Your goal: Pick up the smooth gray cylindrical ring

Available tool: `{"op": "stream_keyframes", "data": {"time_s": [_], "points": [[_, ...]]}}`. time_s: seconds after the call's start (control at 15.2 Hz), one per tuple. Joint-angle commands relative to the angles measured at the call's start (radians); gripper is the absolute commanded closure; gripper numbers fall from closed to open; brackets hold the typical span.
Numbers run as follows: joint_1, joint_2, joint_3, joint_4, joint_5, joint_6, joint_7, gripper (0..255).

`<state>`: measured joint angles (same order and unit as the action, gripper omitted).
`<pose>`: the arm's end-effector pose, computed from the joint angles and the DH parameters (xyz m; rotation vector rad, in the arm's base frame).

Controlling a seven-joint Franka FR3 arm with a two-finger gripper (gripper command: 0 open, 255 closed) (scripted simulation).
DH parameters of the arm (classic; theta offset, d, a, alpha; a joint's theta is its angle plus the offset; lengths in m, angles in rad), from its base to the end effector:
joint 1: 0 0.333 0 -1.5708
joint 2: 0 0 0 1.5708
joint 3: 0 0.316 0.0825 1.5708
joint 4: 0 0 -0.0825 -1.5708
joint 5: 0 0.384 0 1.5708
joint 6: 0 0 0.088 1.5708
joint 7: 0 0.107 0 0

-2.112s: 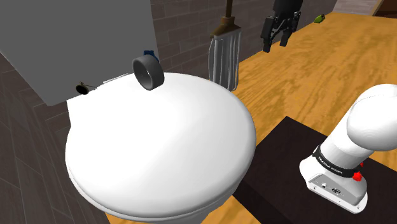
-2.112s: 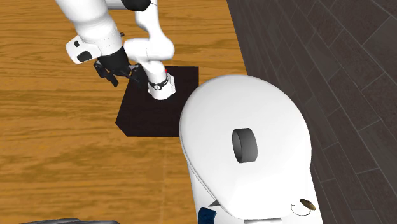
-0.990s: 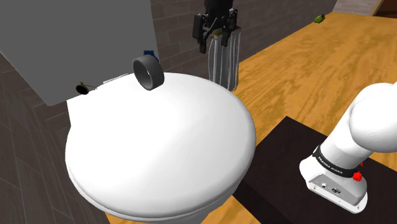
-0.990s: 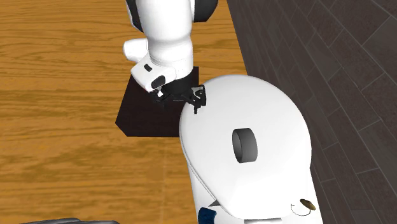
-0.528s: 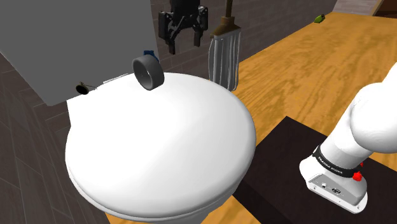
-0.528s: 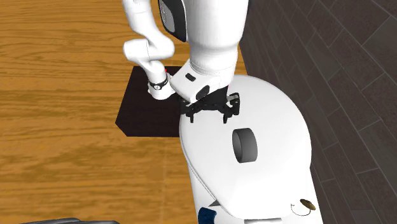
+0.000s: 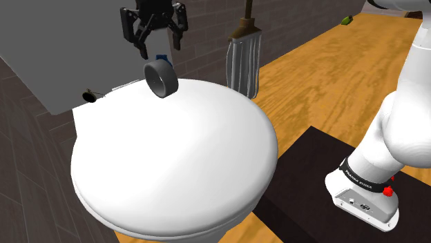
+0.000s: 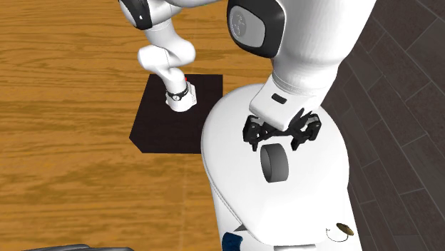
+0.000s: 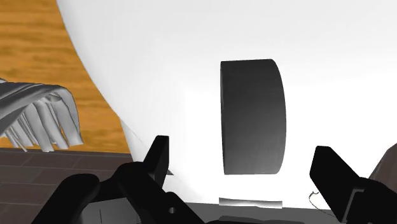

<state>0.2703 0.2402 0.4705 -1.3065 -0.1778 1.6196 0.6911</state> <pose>0.4997 0.3794 0.6255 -3.1249 -0.0511 -0.1871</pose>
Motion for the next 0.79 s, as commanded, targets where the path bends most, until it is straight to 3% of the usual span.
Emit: {"op": "stream_keyframes", "data": {"time_s": [0.0, 0.4, 0.59, 0.66, 0.73], "points": [[0.023, 0.044, 0.004, 0.040, -0.025, 0.001, 0.018, 0], [0.006, 0.016, 0.002, -0.080, -0.013, 0.096, 0.021, 0], [0.005, 0.014, 0.001, -0.090, -0.012, 0.104, 0.021, 0], [0.005, 0.014, 0.001, -0.090, -0.012, 0.104, 0.021, 255], [0.005, 0.014, 0.001, -0.090, -0.012, 0.104, 0.021, 255]]}}
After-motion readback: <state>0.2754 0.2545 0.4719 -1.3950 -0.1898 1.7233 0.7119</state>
